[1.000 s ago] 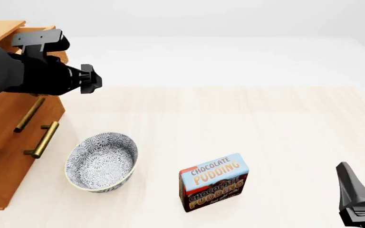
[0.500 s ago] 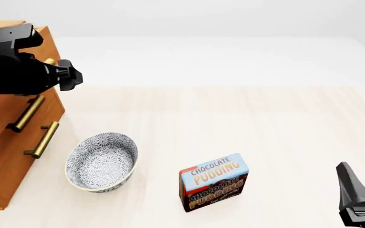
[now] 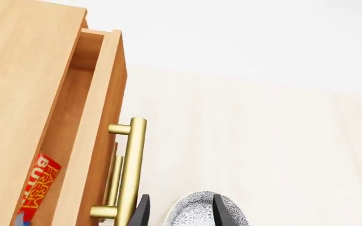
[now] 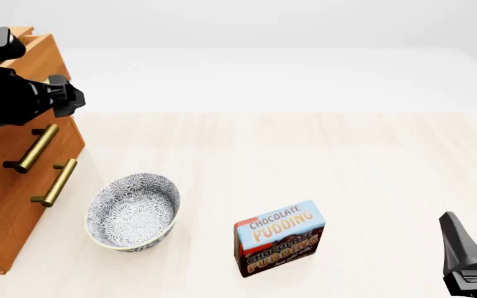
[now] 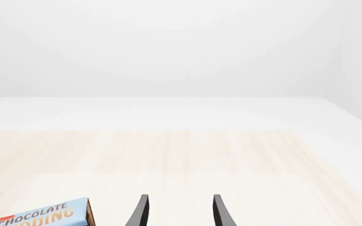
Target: Put the butter at the back in the top drawer of the cabinet and close it.
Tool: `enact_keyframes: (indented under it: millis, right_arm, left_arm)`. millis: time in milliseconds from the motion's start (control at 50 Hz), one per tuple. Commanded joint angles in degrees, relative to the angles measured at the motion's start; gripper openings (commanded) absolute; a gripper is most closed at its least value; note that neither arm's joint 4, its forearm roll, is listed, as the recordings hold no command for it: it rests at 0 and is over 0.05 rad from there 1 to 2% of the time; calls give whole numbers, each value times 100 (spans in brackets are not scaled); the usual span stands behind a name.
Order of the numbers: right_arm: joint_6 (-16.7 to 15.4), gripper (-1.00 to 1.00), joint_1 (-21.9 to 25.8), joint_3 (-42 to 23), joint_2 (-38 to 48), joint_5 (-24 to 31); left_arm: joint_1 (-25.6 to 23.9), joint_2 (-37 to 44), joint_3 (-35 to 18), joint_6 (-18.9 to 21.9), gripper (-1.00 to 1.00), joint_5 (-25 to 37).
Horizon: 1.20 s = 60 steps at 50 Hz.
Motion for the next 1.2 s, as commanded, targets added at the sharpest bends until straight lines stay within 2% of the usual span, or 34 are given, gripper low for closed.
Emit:
enact_keyframes:
  millis: [20,160,200,420,460,560,840,1040,1060,1120,1200]
  right_arm:
    - [0,100,0,0,0,0]
    - [0,100,0,0,0,0]
    - [0,100,0,0,0,0]
    - [0,100,0,0,0,0]
    - [0,100,0,0,0,0]
    - [0,100,0,0,0,0]
    - [0,100,0,0,0,0]
    - [0,100,0,0,0,0]
    - [0,100,0,0,0,0]
    - [0,100,0,0,0,0]
    - [0,100,0,0,0,0]
  left_arm:
    - [245,-158,111,77,100,-46]
    - [349,-218,179,138,100,-72]
    - [521,-331,184,417,100,-105]
    - [592,-224,207,474,100,-249]
    - [856,-404,286,791,100,-279]
    - [982,-307,348,938,100,-393]
    - [1374,-447,849,1096,100,-727]
    - [1657,-650,978,1161,100,-744]
    - [1728,-777,1015,1348,100,-775]
    - [1736,-793,1002,1208,100,-746]
    - [1737,-881,969,1219,100,-731]
